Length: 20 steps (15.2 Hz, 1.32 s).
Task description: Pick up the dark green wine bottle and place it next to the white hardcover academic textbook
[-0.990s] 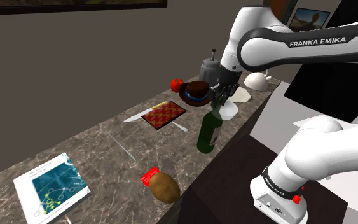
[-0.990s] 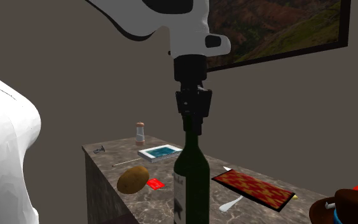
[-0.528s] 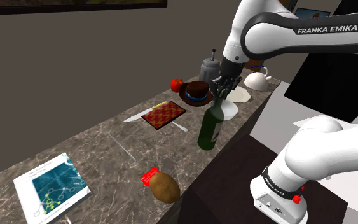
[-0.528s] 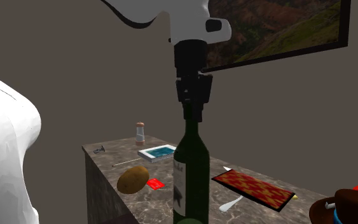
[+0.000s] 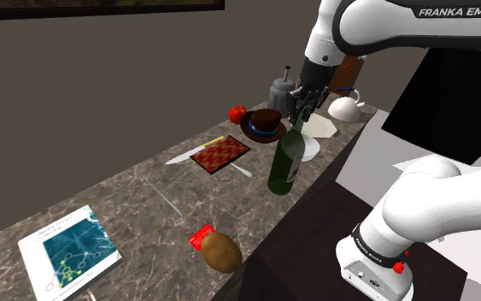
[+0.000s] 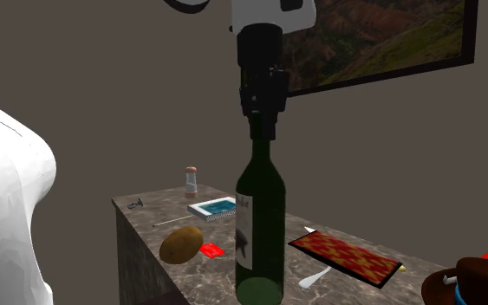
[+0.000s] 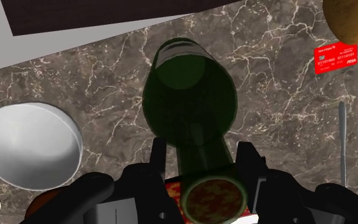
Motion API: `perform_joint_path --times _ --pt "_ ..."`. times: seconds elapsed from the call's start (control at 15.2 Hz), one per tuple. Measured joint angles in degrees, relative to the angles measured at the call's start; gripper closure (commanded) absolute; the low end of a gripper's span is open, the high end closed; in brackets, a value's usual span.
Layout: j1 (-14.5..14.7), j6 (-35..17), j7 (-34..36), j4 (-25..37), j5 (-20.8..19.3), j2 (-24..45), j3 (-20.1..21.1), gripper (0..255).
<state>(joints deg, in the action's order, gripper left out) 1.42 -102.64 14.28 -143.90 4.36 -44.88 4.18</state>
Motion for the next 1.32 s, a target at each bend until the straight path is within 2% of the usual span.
perform_joint_path --times 1.32 --pt "-0.3 14.1 0.6 17.6 -0.6 3.4 -0.5 255"
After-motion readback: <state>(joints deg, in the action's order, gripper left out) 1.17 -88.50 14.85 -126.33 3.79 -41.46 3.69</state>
